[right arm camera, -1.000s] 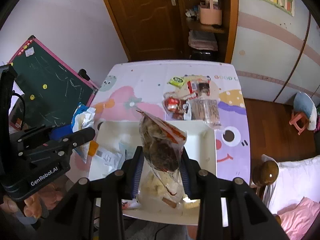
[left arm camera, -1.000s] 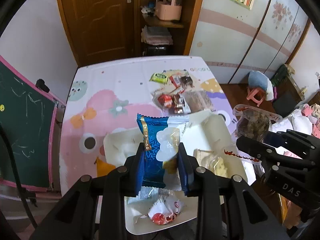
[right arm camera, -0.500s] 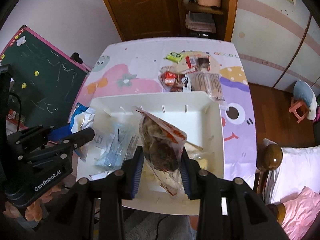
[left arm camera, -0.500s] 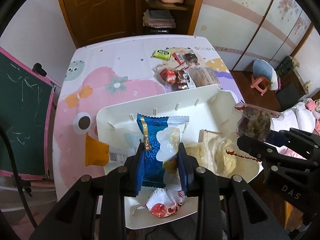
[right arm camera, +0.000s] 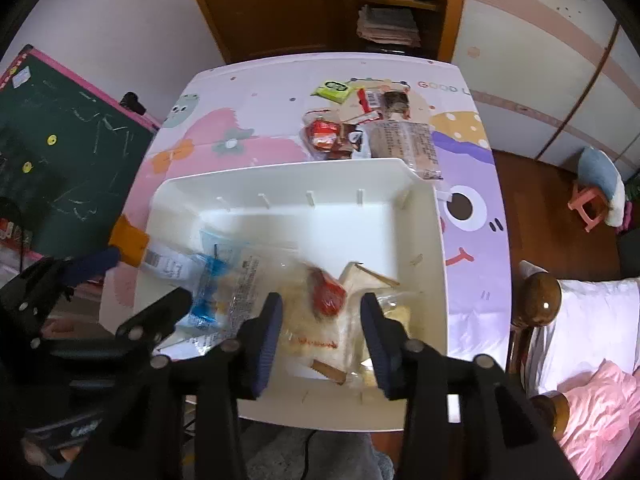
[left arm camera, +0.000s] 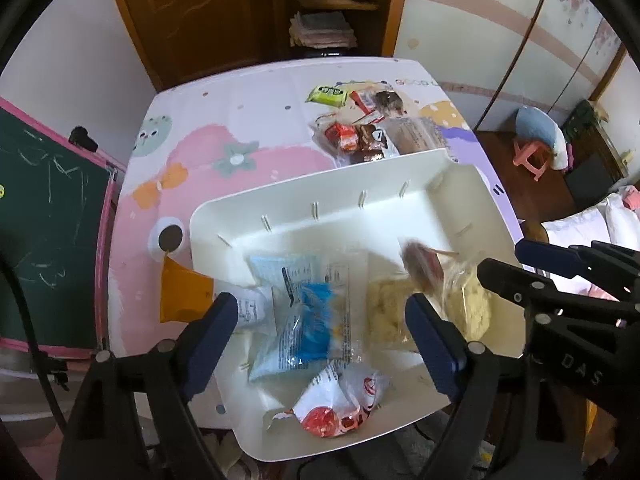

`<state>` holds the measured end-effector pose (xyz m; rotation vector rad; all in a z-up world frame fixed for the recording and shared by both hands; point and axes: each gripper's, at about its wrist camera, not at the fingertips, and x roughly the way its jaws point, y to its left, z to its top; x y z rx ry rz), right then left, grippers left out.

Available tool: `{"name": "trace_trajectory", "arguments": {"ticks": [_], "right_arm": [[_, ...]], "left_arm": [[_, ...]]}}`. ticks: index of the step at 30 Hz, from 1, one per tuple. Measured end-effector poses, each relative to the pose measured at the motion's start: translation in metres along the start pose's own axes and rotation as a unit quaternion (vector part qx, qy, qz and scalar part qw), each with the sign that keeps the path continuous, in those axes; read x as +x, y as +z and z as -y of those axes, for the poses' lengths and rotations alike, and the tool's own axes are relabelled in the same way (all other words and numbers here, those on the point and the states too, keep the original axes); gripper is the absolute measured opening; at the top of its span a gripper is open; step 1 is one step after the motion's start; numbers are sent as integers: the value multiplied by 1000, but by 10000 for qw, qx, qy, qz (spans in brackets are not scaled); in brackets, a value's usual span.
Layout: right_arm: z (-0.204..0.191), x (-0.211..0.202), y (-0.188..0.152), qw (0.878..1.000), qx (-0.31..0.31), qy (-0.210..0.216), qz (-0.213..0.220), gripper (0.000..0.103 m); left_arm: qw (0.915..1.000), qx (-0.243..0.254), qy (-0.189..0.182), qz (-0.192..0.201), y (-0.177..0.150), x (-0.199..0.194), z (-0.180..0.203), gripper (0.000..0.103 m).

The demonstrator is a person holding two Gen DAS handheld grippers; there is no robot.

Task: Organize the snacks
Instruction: 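Withdraw both tools from the tray toward the remaining snacks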

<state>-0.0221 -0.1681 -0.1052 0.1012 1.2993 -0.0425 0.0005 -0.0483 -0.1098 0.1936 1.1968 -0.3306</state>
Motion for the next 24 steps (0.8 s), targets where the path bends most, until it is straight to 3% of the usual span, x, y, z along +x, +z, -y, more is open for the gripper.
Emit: {"name": "trace_trajectory", "arguments": {"ticks": [24], "right_arm": [[29,12,-9,9994,279,177,-115,48]], "left_arm": [[9993,-140,-52,-349,5,22,16,86]]}}
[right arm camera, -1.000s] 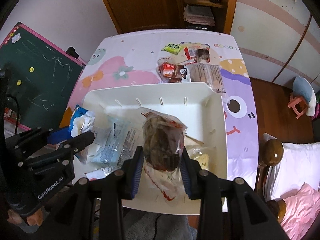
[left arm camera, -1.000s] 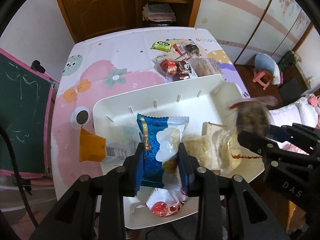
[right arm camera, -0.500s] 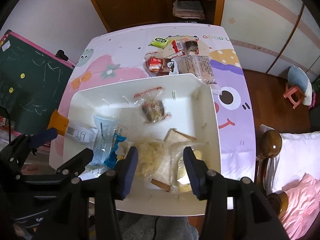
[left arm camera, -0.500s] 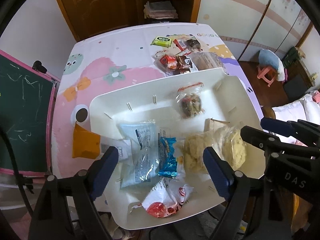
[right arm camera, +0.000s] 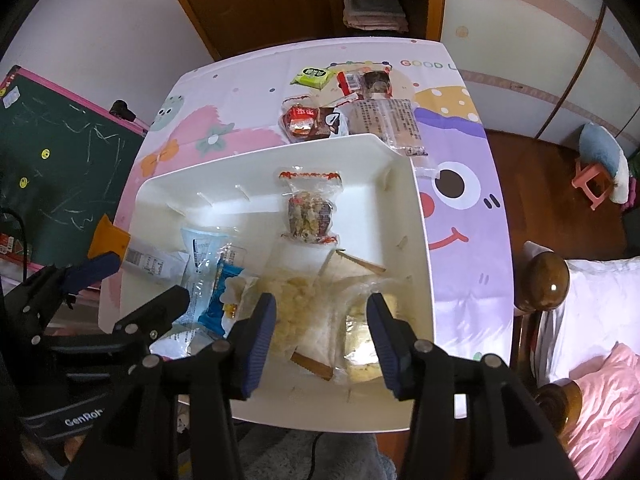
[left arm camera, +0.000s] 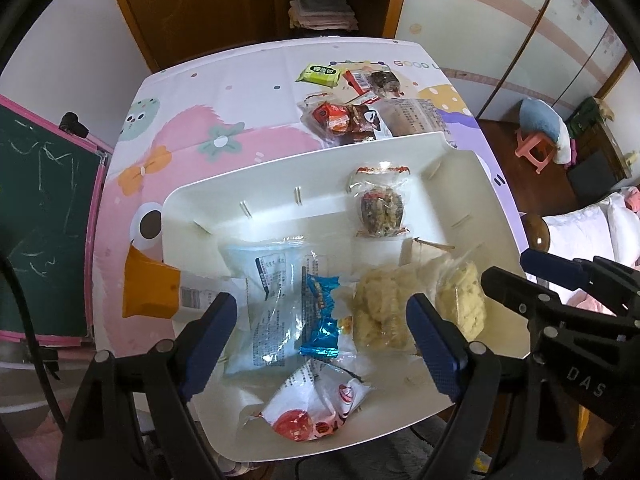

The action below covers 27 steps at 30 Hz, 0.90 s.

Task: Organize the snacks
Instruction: 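Withdraw both tools from the tray toward the remaining snacks, then grasp the red-labelled clear bag with the left tool while the right tool grasps the printed clear bread bag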

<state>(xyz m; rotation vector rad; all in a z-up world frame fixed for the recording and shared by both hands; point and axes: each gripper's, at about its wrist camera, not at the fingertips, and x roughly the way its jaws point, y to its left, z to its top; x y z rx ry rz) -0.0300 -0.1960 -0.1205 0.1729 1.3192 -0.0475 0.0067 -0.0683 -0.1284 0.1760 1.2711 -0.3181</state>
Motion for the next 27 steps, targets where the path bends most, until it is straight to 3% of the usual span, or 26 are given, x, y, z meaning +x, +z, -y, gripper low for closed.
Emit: {"name": "trace_trajectory", "arguments": {"ticks": [14,27], "right_arm": [[22,-2,7,9998,193,9,84,61],[34,-21,50,9988,186,-156,418,64]], "left_arm": [[9990,-122,-385,-200,24,9,4,89],[9984,-173,-310,430,103,-24,-12,89]]}}
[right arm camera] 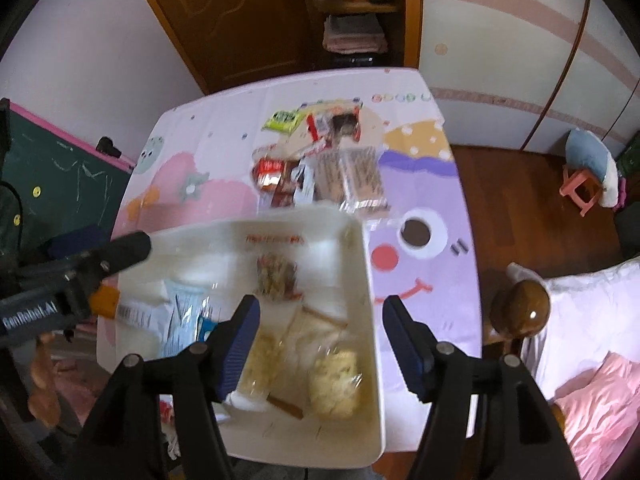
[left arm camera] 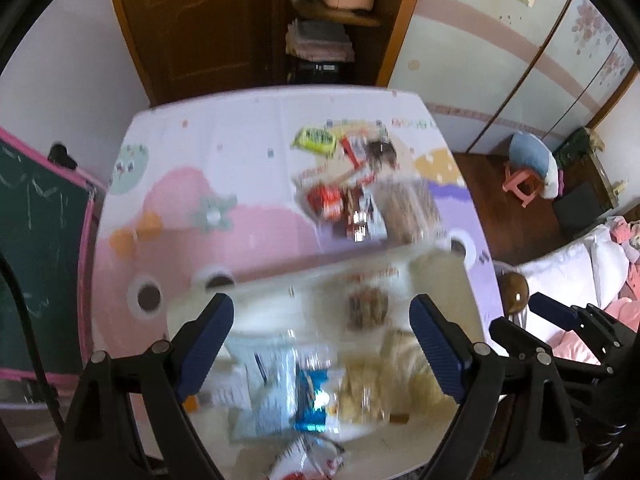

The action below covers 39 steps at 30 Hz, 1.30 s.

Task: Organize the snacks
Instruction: 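Grasp the red-labelled clear bag with the left tool while the right tool grasps the printed clear bread bag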

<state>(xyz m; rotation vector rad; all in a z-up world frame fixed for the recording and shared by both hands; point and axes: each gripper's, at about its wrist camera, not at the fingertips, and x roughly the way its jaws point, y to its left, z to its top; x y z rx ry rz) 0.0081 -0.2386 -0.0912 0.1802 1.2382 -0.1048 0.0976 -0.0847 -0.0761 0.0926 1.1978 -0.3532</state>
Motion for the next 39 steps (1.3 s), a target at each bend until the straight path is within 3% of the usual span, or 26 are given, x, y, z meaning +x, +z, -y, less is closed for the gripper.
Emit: {"name": "trace_trajectory", "arguments": {"ticks": [6,10,14,17,21,24,30,37,39], "right_arm": [[6,-26,43,9991,-50,-106,415,64],[11,-41,76,9975,-37,-18,701,74],[14,-38,108,9965,-13,-1,838,75],[15,-19,124,9973,-20,-86,729,75],[19,30,140,9996,3,-38,278,75],[22,72,143,9998,-13,-137,-124,75],[31,140,136,9963,26,-173,-836,75],[39,181,131,9914,182,-208,-1276,75],[41,186,131,9910,222,-130,-1312,75]], "left_arm": [[9988,116,-72,478,49,-26,1,89],[9968,118,-79,788,83,-37,1,94],[9966,81,-93,813,109,-25,-2,95],[9983,23,-162,567,125,5,-6,95],[9998,-48,-176,50,134,68,-12,95],[9996,-26,-30,-291,131,117,-14,95],[9947,-145,-81,-1014,120,196,-22,92],[9872,-379,-88,-1549,105,247,-30,84],[9851,-514,-256,-1620,103,254,-34,84]]}}
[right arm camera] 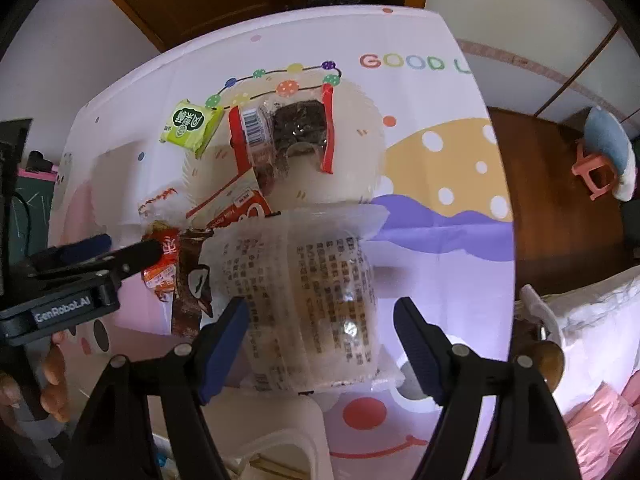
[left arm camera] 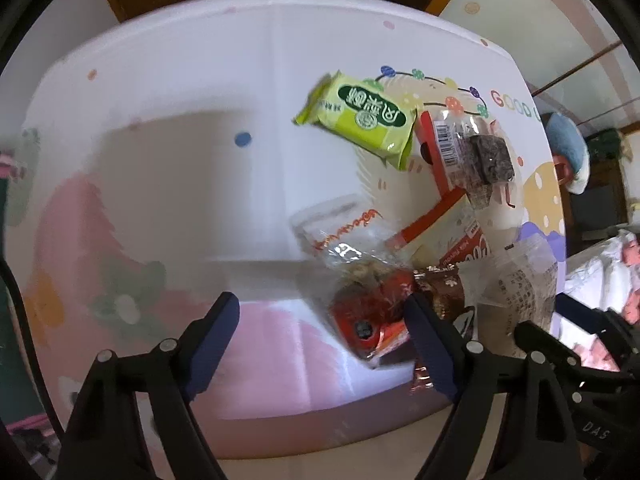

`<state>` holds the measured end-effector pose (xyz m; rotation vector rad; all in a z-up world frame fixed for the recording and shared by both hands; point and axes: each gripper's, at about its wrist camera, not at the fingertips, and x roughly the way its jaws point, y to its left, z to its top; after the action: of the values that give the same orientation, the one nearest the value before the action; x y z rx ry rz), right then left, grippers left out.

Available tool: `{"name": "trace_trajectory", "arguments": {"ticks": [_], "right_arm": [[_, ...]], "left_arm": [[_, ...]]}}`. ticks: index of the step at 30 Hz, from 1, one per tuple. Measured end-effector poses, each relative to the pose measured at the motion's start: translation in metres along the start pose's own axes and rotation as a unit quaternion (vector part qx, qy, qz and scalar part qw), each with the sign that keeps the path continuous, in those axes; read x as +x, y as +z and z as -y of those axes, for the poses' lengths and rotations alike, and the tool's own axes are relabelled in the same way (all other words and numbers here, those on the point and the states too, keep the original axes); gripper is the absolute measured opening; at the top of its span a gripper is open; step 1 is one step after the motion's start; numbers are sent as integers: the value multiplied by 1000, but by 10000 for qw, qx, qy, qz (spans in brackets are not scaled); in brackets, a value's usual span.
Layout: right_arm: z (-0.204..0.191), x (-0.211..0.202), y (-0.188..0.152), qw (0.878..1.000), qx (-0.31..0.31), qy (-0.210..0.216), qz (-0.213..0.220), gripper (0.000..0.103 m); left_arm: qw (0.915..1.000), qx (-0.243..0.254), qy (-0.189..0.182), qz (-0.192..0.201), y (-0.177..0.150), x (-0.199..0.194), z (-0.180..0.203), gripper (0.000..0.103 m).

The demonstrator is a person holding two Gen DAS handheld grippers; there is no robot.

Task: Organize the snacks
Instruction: 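Grasp the red-labelled clear bag with the left tool while the right tool grasps the printed clear bread bag, then carry the red-labelled bag and printed bread bag over the tray and release them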

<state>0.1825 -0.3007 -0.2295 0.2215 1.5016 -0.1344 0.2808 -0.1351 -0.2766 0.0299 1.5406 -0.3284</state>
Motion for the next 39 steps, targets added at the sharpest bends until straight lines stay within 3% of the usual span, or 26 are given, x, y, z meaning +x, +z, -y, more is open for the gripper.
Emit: {"name": "trace_trajectory", "arguments": {"ticks": [5,10,12,14,19,25,32,39], "right_arm": [[1,6,4,9997,69,241,-73,75],[-5,16,7,9998,-45,77,-165,76],[-6,18,8,9998,-68,50,-177,76],[-9,18,8,9998,-102,27,-168,74],[-13,16,4,9998,-157,24,-76,64],[-15,3,-6,9997,-201,-36,151,61],[-20,-46,-10,9962,-121,-121,859,60],[-30,-118,-22,9842,-140,-187,1756,60]], "left_arm": [[9999,-28,-88,-75,-3,10,5,83],[9998,170,124,-24,-9,15,17,75],[9996,189,199,53,-10,14,21,51],[9995,207,219,57,-11,12,23,41],[9994,186,238,142,-12,2,17,39],[9981,42,296,541,-20,-37,-1,39],[9917,22,424,1216,-33,-105,-13,39],[9838,-41,394,1747,-62,-176,-23,39]]}}
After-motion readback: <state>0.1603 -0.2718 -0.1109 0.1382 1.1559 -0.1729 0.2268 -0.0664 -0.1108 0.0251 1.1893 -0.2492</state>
